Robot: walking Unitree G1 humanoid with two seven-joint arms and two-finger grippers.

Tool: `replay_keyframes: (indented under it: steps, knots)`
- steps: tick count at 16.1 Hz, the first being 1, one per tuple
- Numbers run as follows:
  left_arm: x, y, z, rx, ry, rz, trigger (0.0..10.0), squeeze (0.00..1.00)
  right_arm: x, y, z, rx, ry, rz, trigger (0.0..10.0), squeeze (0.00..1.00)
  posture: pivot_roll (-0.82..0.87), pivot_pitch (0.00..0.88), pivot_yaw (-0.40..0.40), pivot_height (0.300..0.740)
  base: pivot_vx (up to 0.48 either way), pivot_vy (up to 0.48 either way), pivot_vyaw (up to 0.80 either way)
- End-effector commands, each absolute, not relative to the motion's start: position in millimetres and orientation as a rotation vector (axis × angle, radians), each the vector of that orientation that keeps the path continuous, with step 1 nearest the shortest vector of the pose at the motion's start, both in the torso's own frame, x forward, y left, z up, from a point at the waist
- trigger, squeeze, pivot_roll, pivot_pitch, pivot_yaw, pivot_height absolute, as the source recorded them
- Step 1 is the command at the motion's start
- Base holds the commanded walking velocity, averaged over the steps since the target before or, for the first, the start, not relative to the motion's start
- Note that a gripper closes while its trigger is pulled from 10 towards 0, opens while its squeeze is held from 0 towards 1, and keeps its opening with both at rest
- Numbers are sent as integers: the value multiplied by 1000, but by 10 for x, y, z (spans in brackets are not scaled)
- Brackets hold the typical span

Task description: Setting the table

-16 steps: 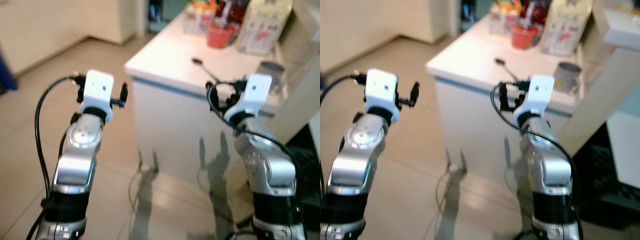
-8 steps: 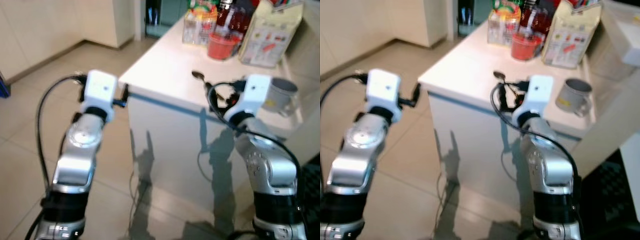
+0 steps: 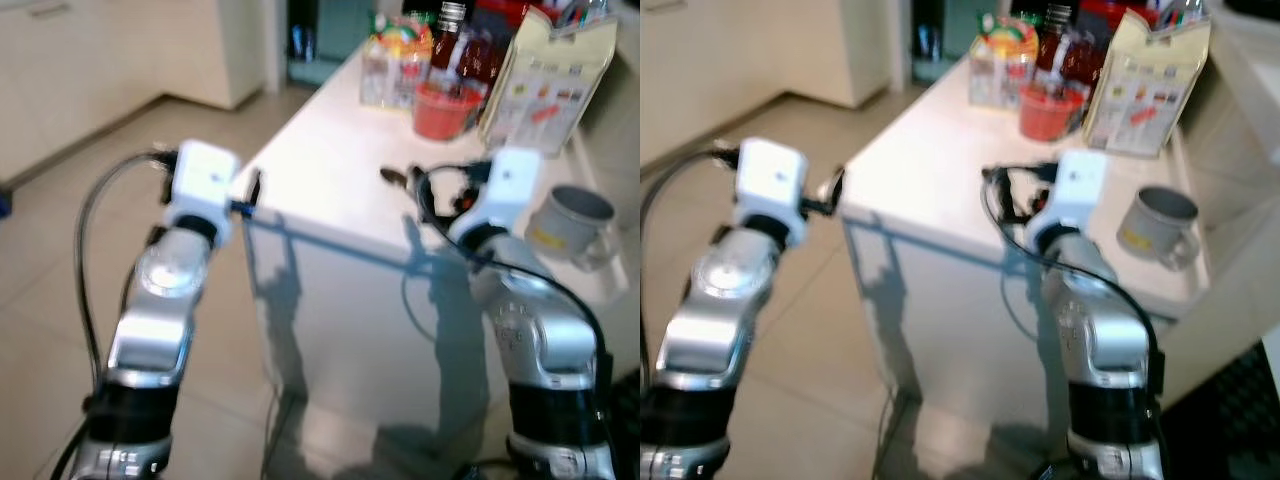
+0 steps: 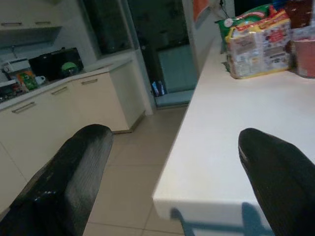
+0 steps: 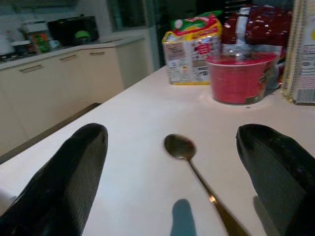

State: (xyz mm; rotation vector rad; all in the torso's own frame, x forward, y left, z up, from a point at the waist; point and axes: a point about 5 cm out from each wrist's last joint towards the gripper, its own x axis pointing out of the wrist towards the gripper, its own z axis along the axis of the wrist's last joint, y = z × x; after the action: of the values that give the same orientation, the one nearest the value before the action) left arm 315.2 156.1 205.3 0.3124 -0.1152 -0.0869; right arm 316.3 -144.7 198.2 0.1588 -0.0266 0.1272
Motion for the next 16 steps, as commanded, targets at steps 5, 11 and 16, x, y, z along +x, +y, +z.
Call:
replay_keyframes:
  steps: [5, 11, 16]
  knots:
    - [3146, 1428, 2076, 314, -133, -140, 10000, 0, 3168, -1583, 1986, 154, -16, 90, 10000, 0, 24, 0, -28, 740, 439, 0, 0]
    - [3096, 1368, 2024, 352, -119, -200, 10000, 0, 3202, -1577, 1957, 141, 9, 110, 10000, 0, 26, 0, -25, 740, 208, 0, 0]
    - [2969, 1399, 1939, 358, -87, -232, 10000, 0, 3252, -1642, 1877, 135, 61, 186, 10000, 1000, 58, 0, -45, 740, 0, 0, 0]
